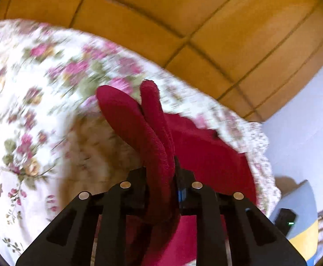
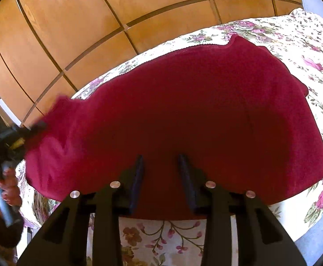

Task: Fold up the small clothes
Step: 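Grasp the sweater edge with the left tool while the right tool grasps beside it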

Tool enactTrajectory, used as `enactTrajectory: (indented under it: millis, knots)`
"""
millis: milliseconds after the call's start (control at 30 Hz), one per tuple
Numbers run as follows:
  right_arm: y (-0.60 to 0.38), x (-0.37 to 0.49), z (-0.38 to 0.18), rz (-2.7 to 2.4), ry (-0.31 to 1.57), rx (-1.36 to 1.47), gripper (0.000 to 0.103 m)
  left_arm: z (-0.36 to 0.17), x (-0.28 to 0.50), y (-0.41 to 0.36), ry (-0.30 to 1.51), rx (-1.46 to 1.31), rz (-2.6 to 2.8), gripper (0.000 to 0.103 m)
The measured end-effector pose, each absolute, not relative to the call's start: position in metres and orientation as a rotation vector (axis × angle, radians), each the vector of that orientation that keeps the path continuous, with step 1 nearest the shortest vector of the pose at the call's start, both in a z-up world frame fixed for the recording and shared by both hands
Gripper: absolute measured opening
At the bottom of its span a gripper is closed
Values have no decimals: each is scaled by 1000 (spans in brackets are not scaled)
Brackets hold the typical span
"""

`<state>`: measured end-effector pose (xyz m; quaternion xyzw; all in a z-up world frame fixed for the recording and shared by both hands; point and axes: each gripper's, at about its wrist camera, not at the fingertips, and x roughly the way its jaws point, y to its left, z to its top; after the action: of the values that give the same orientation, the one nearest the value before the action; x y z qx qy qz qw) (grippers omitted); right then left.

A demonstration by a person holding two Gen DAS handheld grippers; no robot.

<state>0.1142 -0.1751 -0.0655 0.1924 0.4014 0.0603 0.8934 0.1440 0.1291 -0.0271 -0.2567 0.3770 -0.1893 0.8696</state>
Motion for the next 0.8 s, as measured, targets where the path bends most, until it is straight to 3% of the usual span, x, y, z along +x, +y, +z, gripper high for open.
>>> enactTrajectory:
  millis: [167,533,800]
  knots:
    - [-188,106,-52,120,788,470,52,14,141,95,743,-511,-502,16]
    - [-258,71,-34,51,777,589,59,55,159,-7,774,-511,-690,16]
    - [-279,37,-32,-1,755,675,60,42,172,-102,870,-445,-704,16]
